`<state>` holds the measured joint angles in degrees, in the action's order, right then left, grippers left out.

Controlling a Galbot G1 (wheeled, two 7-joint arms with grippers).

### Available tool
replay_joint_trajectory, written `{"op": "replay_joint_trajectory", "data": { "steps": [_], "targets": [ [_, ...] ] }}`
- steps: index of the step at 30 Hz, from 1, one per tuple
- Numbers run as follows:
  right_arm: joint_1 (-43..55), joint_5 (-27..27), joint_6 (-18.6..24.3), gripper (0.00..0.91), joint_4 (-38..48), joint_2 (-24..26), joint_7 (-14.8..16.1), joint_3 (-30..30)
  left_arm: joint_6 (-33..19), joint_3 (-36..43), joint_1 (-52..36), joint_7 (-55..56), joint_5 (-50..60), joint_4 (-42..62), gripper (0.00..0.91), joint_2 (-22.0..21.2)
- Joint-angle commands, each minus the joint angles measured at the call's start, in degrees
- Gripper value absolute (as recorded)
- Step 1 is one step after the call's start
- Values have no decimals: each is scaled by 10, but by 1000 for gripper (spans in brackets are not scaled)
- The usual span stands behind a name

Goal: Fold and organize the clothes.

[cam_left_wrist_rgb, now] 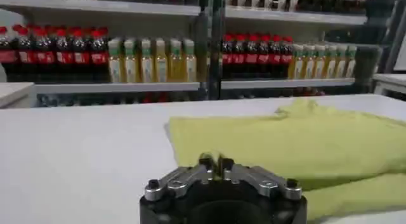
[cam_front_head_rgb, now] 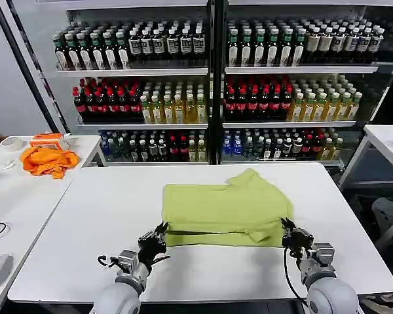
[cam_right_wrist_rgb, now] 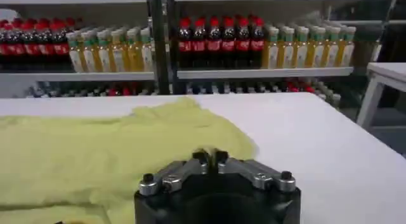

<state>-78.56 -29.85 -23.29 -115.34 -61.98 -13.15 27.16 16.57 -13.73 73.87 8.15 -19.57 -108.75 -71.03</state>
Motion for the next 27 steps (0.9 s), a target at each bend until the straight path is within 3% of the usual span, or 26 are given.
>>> {"op": "replay_joint_trajectory", "data": {
  "steps": [1, 8, 15, 16, 17, 18, 19, 27],
  "targets": [
    [-6, 8, 10, 907, 3, -1, 12, 0, -12, 0, 17, 5, 8, -10, 907, -10],
    [-51, -9, -25, 907, -20, -3, 2, 45, -12, 4, 48, 13, 8, -17, 907, -21],
    [-58, -31, -49, 907, 15, -8, -16, 76, -1, 11, 36, 33, 7, 11, 897, -33],
    [-59, -33, -51, 907, 17, -9, -16, 77, 0, 12, 35, 35, 7, 12, 50, -34],
    [-59, -35, -53, 746, 23, -10, -16, 77, 0, 13, 34, 35, 8, 12, 30, -34],
    [-59, -35, -53, 322, 25, -11, -16, 76, 0, 14, 34, 35, 8, 12, 30, -34],
    [-58, -36, -55, 0, 31, -13, -16, 74, -1, 17, 35, 35, 10, 12, 30, -34],
    [-51, -47, -48, 0, 34, -28, -12, 53, -18, 22, 42, 31, 13, 9, 30, -32]
  ]
}}
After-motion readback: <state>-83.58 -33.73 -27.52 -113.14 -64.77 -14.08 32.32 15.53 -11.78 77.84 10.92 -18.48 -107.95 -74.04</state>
